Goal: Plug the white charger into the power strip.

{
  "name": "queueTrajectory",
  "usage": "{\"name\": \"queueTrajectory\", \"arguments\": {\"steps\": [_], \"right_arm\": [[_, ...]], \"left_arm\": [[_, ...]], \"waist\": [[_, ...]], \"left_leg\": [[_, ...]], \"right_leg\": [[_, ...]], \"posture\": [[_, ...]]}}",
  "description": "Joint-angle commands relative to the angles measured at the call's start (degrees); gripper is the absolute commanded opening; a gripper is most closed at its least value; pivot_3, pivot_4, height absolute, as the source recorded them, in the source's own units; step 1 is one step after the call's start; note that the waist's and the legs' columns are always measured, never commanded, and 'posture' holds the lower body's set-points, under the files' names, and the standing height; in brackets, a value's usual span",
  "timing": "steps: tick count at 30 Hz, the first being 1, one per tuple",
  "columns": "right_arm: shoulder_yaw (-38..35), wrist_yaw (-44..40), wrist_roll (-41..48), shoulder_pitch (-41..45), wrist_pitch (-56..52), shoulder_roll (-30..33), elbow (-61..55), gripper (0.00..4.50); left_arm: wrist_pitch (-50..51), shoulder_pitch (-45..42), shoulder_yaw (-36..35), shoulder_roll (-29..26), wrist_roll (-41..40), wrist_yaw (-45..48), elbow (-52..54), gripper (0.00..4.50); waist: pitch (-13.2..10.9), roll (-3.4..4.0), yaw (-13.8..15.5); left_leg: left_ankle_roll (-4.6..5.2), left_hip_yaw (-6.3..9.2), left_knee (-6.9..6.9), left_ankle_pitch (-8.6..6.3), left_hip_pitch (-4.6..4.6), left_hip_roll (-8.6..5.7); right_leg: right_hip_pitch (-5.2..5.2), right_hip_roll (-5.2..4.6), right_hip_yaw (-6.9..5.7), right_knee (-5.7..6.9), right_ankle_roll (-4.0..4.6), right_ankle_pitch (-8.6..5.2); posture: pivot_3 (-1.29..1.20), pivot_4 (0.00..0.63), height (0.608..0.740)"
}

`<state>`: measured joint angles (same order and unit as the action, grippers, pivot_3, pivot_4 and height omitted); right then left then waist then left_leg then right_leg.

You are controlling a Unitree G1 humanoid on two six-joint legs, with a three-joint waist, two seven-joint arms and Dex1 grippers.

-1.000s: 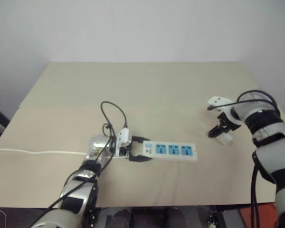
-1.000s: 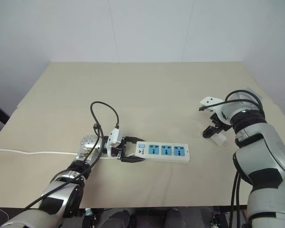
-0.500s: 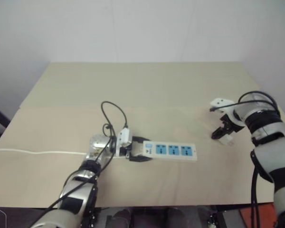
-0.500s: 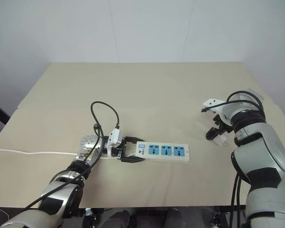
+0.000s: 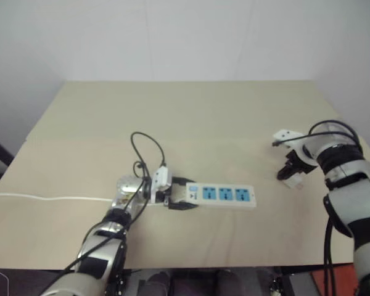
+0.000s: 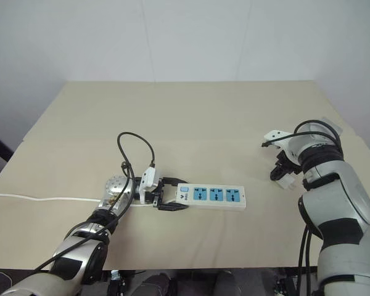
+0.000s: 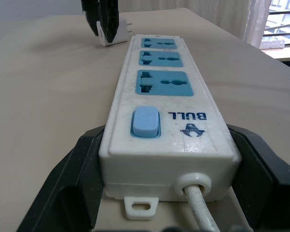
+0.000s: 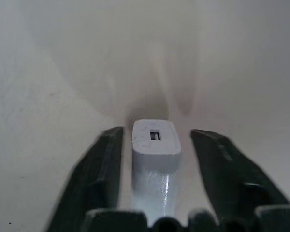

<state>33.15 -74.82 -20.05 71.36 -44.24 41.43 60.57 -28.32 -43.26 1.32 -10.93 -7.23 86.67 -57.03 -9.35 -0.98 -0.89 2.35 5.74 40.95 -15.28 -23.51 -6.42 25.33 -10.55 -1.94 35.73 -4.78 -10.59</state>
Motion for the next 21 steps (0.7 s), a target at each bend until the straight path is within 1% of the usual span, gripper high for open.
{"name": "queueTrajectory", "arguments": {"steps": [1, 2, 3, 10, 14, 17, 21], "right_arm": [[-0.74, -0.58, -1.13, -0.05, -0.62, 0.58, -0.05, 1.54], [-0.79, -0.58, -1.22, -0.05, -0.69, 0.55, -0.11, 1.17], [-0.43, -0.93, -1.59, -0.16, -0.44, 0.64, -0.4, 1.1], [-1.49, -2.79, -1.75, 0.01, -1.66, 1.77, -5.59, 1.1], [-3.75, -5.8, 0.2, -3.53, -4.87, 6.21, -22.0, 1.1], [-11.26, -5.75, 5.85, -8.6, -6.44, 8.62, -36.94, 1.1], [-25.85, -2.95, 17.24, -14.9, -9.74, 6.19, -50.18, 1.1]], "left_arm": [[0.53, 0.11, -0.06, 0.85, -1.6, -0.76, 1.04, 3.28], [0.54, 0.13, 0.12, 0.8, -1.49, -0.64, 1.12, 3.28], [0.46, 0.14, 0.35, 0.72, -1.33, -0.47, 1.18, 3.28], [0.66, -0.51, 1.03, -0.28, -0.76, 0.28, 1.62, 3.28], [-0.83, -0.34, 2.31, -1.58, 0.9, -0.47, 2.09, 3.28], [-1.49, 0.06, 2.89, -2.29, 1.34, -1.53, 2.76, 3.28], [0.12, 1.01, 2.99, -2.79, 0.01, -1.39, 4.53, 3.28]], "waist": [[0.01, 0.02, -0.04], [0.02, 0.03, -0.06], [0.02, 0.04, -0.06], [0.05, 0.08, -0.13], [0.05, 0.08, -0.02], [0.05, 0.08, 0.03], [0.05, 0.08, -0.2]], "left_leg": [[0.0, 0.0, 0.0, 0.0, 0.0, 0.0], [0.0, 0.0, 0.0, 0.0, 0.0, -0.01], [0.0, 0.0, 0.0, 0.0, 0.01, 0.0], [0.0, 0.0, 0.0, 0.0, 0.01, 0.0], [0.0, -0.01, 0.0, 0.0, -0.02, 0.0], [-0.01, -0.01, -0.02, -0.01, -0.04, 0.01], [-0.02, -0.04, 0.0, 0.0, 0.03, 0.02]], "right_leg": [[0.0, 0.0, 0.01, 0.0, 0.0, 0.0], [0.0, 0.0, 0.01, 0.0, 0.0, 0.0], [0.0, 0.0, 0.01, 0.01, 0.0, 0.0], [0.01, 0.0, 0.02, 0.01, 0.0, 0.0], [0.07, 0.01, 0.02, 0.04, 0.0, 0.0], [0.09, 0.03, 0.01, 0.03, 0.0, 0.0], [0.03, 0.04, 0.09, 0.06, 0.0, 0.0]], "posture": [[0.0, 0.15, 0.74], [0.0, 0.15, 0.74], [0.0, 0.15, 0.74], [0.0, 0.15, 0.74], [0.0, 0.15, 0.74], [0.0, 0.15, 0.74], [0.0, 0.15, 0.74]]}}
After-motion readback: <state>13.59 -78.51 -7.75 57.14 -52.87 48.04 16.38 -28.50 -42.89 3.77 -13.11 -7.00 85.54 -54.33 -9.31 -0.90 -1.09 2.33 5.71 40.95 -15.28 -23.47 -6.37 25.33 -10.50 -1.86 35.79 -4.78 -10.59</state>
